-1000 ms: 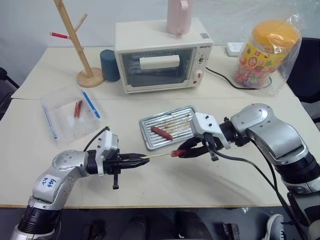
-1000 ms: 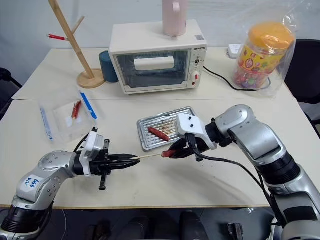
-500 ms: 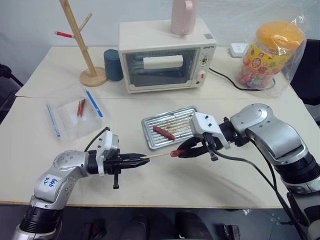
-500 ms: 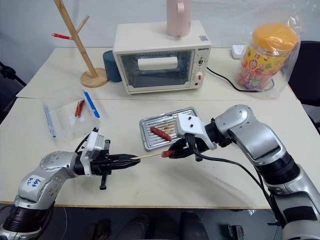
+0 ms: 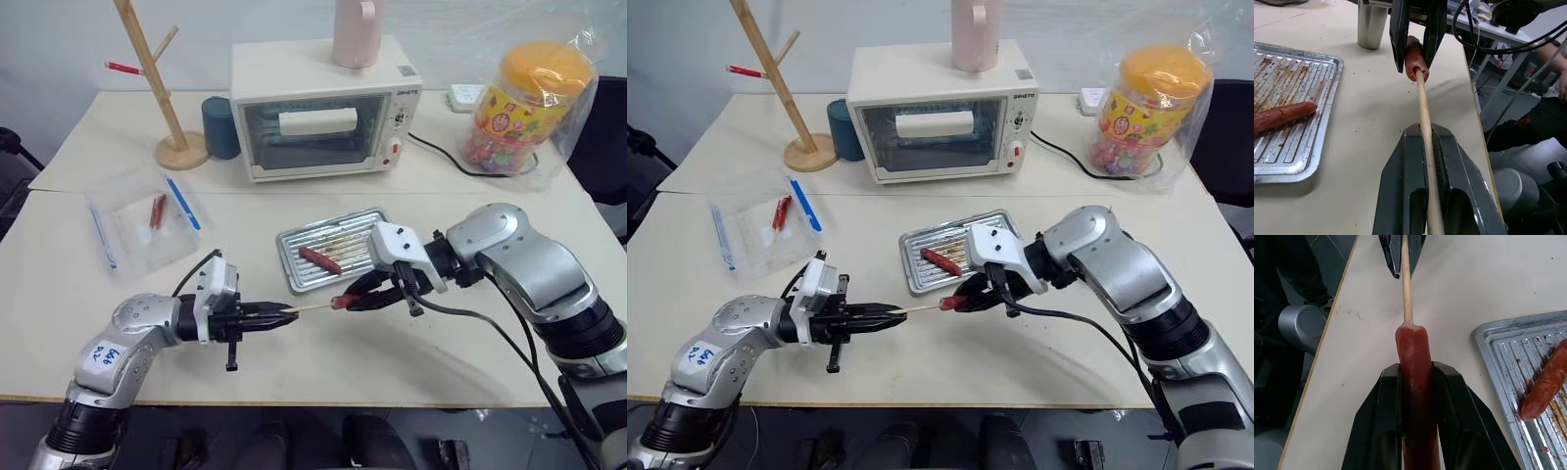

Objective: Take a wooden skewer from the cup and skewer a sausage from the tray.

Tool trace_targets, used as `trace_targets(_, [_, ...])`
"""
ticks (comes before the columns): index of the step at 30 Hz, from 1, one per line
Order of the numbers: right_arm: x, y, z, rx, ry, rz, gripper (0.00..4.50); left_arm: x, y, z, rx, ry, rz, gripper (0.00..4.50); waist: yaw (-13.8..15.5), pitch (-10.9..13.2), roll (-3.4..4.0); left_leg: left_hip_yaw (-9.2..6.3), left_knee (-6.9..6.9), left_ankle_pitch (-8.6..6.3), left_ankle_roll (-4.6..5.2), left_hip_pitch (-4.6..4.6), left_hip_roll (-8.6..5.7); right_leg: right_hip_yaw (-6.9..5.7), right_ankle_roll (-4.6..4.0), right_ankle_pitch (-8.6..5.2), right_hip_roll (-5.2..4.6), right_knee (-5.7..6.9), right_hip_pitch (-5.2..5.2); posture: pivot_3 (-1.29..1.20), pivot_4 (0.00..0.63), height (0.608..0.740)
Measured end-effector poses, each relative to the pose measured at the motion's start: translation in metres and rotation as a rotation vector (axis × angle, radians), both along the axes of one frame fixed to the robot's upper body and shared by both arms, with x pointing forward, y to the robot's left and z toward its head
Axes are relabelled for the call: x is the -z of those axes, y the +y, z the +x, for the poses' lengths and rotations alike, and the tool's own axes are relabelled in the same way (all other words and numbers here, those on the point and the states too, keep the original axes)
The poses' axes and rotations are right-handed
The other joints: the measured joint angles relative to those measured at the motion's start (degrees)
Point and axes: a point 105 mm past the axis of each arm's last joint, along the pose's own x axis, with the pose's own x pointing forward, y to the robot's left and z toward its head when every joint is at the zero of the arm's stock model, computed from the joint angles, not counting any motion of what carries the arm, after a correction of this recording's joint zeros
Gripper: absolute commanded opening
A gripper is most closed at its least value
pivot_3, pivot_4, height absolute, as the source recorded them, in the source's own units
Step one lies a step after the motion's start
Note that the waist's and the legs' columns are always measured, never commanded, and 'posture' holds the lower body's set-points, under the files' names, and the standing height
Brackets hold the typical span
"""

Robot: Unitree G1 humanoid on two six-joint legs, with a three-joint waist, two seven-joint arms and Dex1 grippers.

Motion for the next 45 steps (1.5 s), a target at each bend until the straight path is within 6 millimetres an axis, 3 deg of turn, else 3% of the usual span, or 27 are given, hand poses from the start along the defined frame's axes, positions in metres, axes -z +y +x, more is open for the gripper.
trace_targets(24, [0.0, 0.019, -0.003, -0.047, 0.004, 0.012, 0.91, 0.004, -0.017, 0.004, -0.006, 0.008, -0.043, 0.0, 0.05, 0.0, 0.0, 0.0, 0.05, 0.0, 0.0, 0.0, -0.01, 0.0, 0.0, 0.0, 0.0, 0.02, 0.01, 0.0, 0.15, 0.74])
trace_targets(28, [-0.005, 0.009, -0.003, 0.006, 0.044, 0.066, 1.74, 0.005, -0.01, 0.003, -0.032, -0.002, -0.069, 0.0, 0.08, 0.0, 0.0, 0.0, 0.05, 0.0, 0.0, 0.0, -0.01, 0.0, 0.0, 0.0, 0.0, 0.02, 0.0, 0.0, 0.15, 0.74])
trace_targets(34, [-0.044, -0.018, -0.001, 0.102, -0.059, 0.354, 3.23, 0.012, 0.011, -0.005, -0.098, 0.001, -0.118, 0.0, 0.17, -0.01, -0.02, -0.01, 0.02, 0.0, 0.0, 0.0, 0.0, -0.02, 0.0, 0.0, 0.0, 0.0, 0.05, 0.0, 0.15, 0.74])
trace_targets(39, [-0.037, -0.053, -0.013, 0.215, -0.08, 0.509, 4.47, 0.006, 0.025, -0.001, -0.227, -0.028, -0.226, 0.0, 1.26, -0.03, -0.08, -0.02, 0.05, -0.01, 0.02, 0.03, 0.0, -0.03, 0.01, 0.0, -0.02, -0.04, 0.14, 0.0, 0.15, 0.74])
trace_targets(41, [-0.025, -0.069, -0.016, 0.309, -0.095, 0.57, 4.47, 0.002, 0.038, 0.003, -0.341, -0.044, -0.283, 0.0, 1.49, -0.03, -0.08, 0.01, 0.05, -0.01, 0.03, 0.03, -0.01, 0.01, 0.01, 0.01, -0.01, 0.0, 0.12, 0.0, 0.15, 0.74])
trace_targets(45, [-0.024, -0.09, -0.024, 0.459, -0.242, 0.74, 4.47, -0.011, 0.077, 0.015, -0.668, -0.081, -0.464, 0.0, 1.51, -0.06, -0.16, 0.03, 0.06, 0.01, 0.0, 0.12, 0.04, 0.01, 0.02, 0.0, 0.05, 0.12, 0.14, 0.0, 0.15, 0.74])
